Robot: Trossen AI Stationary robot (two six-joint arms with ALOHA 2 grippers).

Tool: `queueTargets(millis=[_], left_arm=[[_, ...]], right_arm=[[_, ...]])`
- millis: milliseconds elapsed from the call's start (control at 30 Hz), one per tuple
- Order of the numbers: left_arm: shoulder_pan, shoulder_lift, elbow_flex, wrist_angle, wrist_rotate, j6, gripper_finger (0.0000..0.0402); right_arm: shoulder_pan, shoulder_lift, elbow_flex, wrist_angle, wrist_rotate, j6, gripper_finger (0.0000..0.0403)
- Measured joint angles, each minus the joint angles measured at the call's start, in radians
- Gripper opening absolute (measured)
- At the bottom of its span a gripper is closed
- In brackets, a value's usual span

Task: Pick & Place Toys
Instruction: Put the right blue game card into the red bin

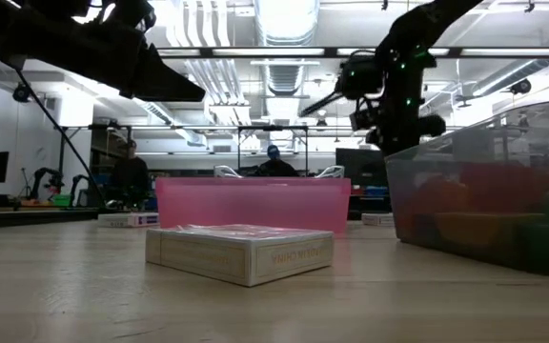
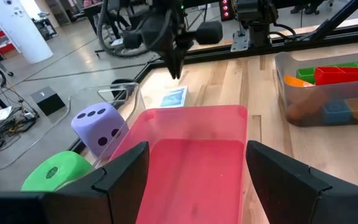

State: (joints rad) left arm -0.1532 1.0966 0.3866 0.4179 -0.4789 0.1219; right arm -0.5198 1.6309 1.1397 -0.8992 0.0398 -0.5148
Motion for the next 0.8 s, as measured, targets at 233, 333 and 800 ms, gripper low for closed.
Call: queueTargets(millis=[233,333,800], left_arm=[[0.000,0.000,0.000,0.002,0.000,0.000,0.0270],[0.000,0.000,0.000,0.003,0.000,0.000,0.0270],[0.000,0.000,0.000,0.003,0.000,-0.001,0.0270]], right_arm=[[-0.002,-0.032,-0.001,-0.010,-0.017,0.038,0.0064],[-0.002,-0.017,-0.001,-0.011,0.022,0.048,0.0117],[-0.004,0.175,-0.001,0.030,0.131,0.028,0.0392]])
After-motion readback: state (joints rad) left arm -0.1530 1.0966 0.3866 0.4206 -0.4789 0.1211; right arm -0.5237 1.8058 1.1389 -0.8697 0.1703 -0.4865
